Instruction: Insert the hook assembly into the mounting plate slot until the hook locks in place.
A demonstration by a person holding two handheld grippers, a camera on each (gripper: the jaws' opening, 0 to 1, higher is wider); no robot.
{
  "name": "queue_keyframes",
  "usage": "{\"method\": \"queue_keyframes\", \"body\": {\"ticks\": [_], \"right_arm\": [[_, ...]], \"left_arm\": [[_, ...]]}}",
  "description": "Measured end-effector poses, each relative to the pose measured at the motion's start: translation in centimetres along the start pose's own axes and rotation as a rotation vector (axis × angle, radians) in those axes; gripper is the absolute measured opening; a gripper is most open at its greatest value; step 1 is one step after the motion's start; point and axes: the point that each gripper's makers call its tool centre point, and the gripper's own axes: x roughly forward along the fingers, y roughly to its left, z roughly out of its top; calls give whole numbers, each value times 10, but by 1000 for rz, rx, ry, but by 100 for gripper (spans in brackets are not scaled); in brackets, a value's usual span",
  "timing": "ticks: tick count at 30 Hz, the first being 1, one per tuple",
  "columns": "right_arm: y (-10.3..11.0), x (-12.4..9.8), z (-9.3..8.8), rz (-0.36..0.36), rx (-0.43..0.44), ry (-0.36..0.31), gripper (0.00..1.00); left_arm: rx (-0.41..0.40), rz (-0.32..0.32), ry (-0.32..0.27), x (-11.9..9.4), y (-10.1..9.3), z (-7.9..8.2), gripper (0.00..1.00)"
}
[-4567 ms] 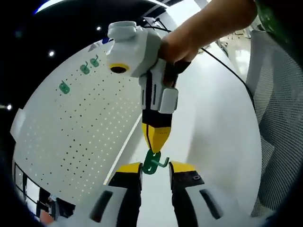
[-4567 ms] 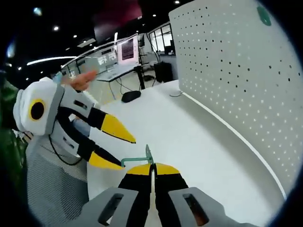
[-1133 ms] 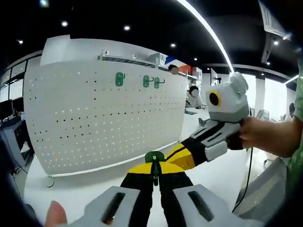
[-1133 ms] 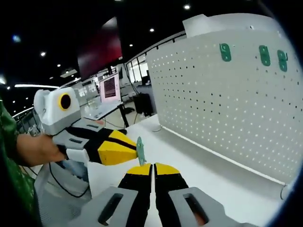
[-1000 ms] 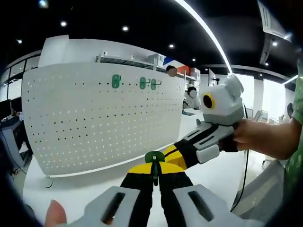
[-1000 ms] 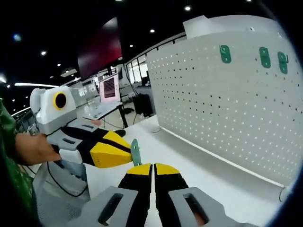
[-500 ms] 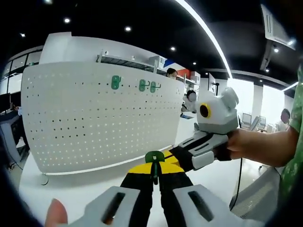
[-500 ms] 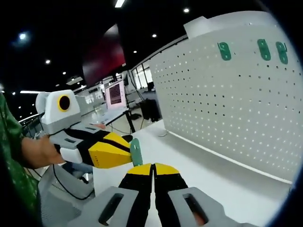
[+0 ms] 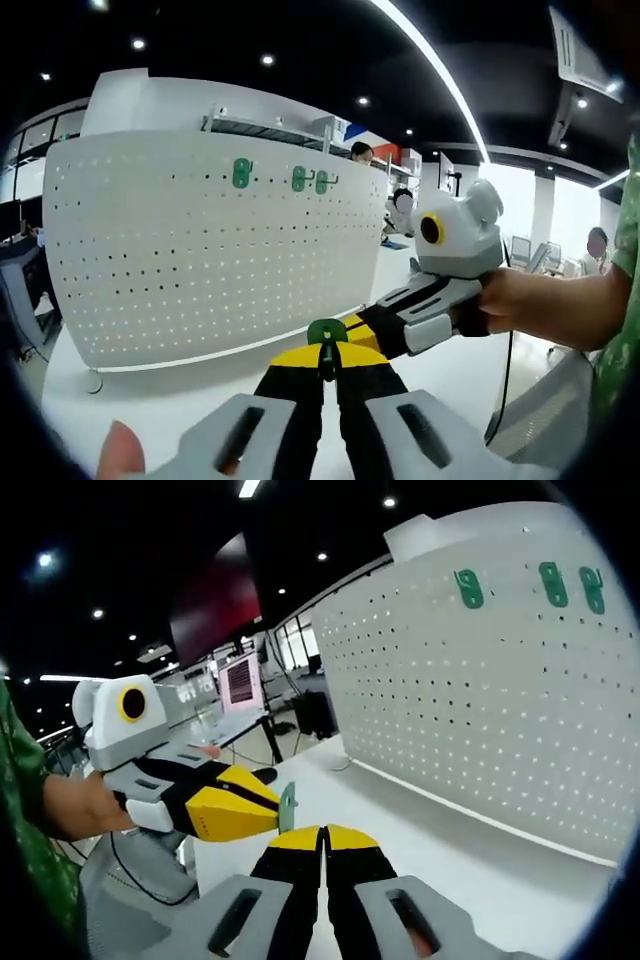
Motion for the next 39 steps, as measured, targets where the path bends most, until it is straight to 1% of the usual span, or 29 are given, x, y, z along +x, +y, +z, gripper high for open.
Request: {"method": "queue_keyframes", "body": {"ticks": [7, 12, 14, 23, 26, 29, 32, 35, 39], "right_arm": [[-6, -5, 16, -33, -1, -57, 0], [0, -4, 20, -17, -5, -64, 0], [2, -4, 20, -12, -8, -62, 0], [1, -4, 21, -17, -17, -63, 0], [-4, -6, 20, -33, -7, -65, 0], [-9, -10, 16, -60, -9, -57, 1], [-12, -15, 16, -82, -17, -67, 1], [-15, -17, 17, -108, -46, -66, 4], [-15, -20, 15, -102, -51, -59, 9]], "left_arm": [[16, -4, 15, 1, -2, -4, 3], [30, -7, 26, 2, -4, -6, 3], [30, -7, 26, 2, -4, -6, 3], [29, -8, 29, 3, -3, -6, 3], [27, -7, 26, 3, -3, -5, 3], [32, -6, 22, 3, -3, -3, 3], [39, -5, 18, 5, -4, -1, 3], [42, -2, 16, 7, -4, 0, 3], [45, 1, 20, 8, -3, 0, 3]]}}
